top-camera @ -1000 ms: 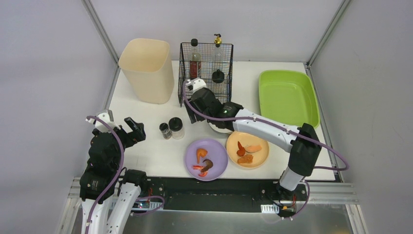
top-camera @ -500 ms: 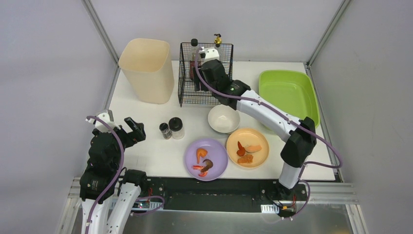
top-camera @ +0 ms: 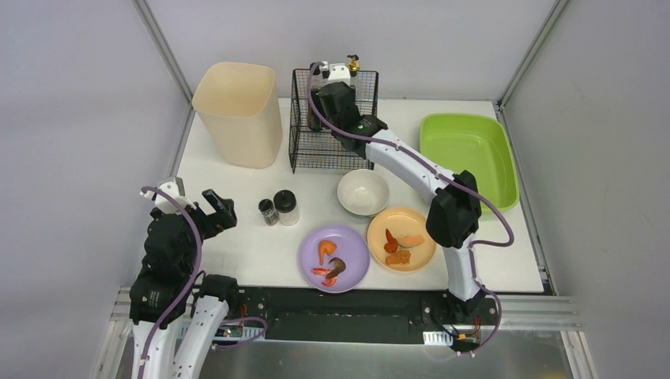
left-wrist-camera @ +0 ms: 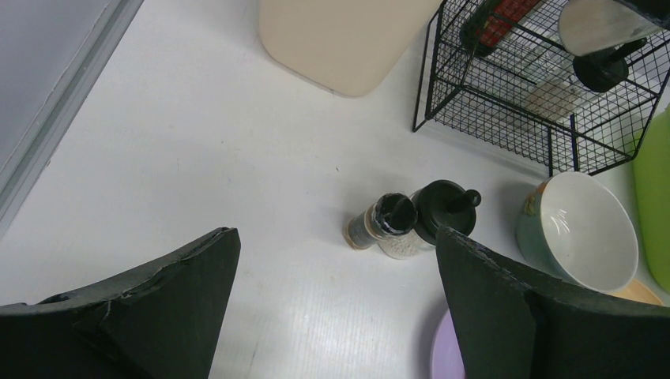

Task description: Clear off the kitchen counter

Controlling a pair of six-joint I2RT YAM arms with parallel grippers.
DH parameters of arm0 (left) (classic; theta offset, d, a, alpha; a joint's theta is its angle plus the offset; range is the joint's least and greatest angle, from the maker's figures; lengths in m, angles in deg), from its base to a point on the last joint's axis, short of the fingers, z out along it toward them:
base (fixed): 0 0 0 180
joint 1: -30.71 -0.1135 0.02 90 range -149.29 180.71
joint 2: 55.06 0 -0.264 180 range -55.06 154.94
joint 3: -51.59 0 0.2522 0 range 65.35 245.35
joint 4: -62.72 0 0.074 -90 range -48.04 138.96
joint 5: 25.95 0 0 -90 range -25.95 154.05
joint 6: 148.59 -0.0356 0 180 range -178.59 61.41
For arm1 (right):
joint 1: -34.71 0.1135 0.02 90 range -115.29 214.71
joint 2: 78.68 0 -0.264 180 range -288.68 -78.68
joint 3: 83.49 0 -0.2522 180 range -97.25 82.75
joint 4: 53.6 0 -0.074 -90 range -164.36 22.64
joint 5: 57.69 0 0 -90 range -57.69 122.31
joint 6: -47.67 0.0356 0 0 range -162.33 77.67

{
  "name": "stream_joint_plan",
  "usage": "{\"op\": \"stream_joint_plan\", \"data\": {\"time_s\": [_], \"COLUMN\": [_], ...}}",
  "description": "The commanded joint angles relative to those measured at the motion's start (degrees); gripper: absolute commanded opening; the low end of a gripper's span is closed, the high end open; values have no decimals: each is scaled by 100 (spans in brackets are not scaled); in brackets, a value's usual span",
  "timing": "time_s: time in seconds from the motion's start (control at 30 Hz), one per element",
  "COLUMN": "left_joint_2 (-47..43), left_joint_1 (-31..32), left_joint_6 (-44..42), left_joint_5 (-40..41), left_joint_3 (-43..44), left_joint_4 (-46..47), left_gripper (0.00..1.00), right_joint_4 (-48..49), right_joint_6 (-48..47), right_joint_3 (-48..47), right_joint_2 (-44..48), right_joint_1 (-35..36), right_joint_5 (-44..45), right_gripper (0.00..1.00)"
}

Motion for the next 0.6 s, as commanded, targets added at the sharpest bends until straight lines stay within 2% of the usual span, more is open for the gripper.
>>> {"op": "stream_joint_plan", "data": {"time_s": [0.0,0.23,0.57], "left_joint_2": [100,123,143], "left_joint_1": [-63,-63,-63], "left_joint_6": [-98,-110,-106], "left_joint_5": [-151,-147,-156], "left_joint_3": [-15,-6,-4], "left_joint_4": [173,173,173], "left_gripper": [99,99,99], "right_joint_4": [633,480,454], "right_joint_6": [-42,19,232], "right_joint_3": [-815,-1292,-1261], "right_joint_2": [-110,-570,-886], "right_joint_1": [-89,-225,-308], "right_joint_5": [100,-2,-51], "right_gripper": [42,42,42]}}
